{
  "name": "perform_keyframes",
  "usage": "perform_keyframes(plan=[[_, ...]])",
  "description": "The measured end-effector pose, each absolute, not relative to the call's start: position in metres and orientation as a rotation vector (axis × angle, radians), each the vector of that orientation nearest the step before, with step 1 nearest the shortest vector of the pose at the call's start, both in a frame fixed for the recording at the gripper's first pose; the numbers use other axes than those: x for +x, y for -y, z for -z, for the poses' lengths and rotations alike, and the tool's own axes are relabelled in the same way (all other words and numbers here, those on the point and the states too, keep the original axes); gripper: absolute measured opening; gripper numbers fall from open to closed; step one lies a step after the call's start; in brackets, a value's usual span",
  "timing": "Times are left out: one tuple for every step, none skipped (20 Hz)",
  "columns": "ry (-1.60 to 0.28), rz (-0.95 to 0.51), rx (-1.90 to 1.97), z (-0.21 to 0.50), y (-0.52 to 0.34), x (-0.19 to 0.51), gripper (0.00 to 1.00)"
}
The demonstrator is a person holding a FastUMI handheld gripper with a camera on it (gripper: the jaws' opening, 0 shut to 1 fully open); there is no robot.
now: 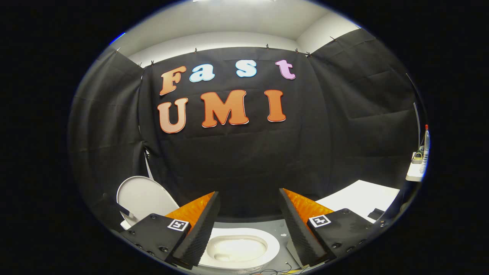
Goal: Open the toilet lid.
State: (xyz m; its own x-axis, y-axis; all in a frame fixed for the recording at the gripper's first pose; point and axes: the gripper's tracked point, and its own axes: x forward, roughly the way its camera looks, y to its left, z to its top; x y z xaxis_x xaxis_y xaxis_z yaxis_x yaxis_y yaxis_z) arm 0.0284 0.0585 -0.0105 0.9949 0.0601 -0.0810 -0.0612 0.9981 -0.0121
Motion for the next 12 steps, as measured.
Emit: perform_keyframes(plan=[[-0.083,-0.069,-0.017,0.0121,-0.0619,0.0282,0.98],[-0.082,-0.072,-0.018,0.0117,-0.0642,0.0283,0.98],[-0.079,-0.074,-0.018,0.0099,-0.0653,0.0293,0.98],[-0.078,-0.075,-0.015,0.0103,-0.0665,0.0292,0.98],[-0.079,-0.079,-0.011,0.012,-0.0683,0.0294,0.98],[-0.087,-0.079,-0.011,0.014,-0.0697,0.03,0.98],[-0.093,-0.08,-0.014,0.0157,-0.0701,0.0308,0.98],[-0.092,-0.08,-0.02,0.0151,-0.07,0.0308,0.98],[-0.086,-0.082,-0.023,0.0112,-0.071,0.0307,0.98],[-0.079,-0.083,-0.023,0.0095,-0.0712,0.0305,0.98],[-0.073,-0.083,-0.02,0.008,-0.0705,0.0304,0.98],[-0.073,-0.083,-0.015,0.009,-0.0702,0.0301,0.98]])
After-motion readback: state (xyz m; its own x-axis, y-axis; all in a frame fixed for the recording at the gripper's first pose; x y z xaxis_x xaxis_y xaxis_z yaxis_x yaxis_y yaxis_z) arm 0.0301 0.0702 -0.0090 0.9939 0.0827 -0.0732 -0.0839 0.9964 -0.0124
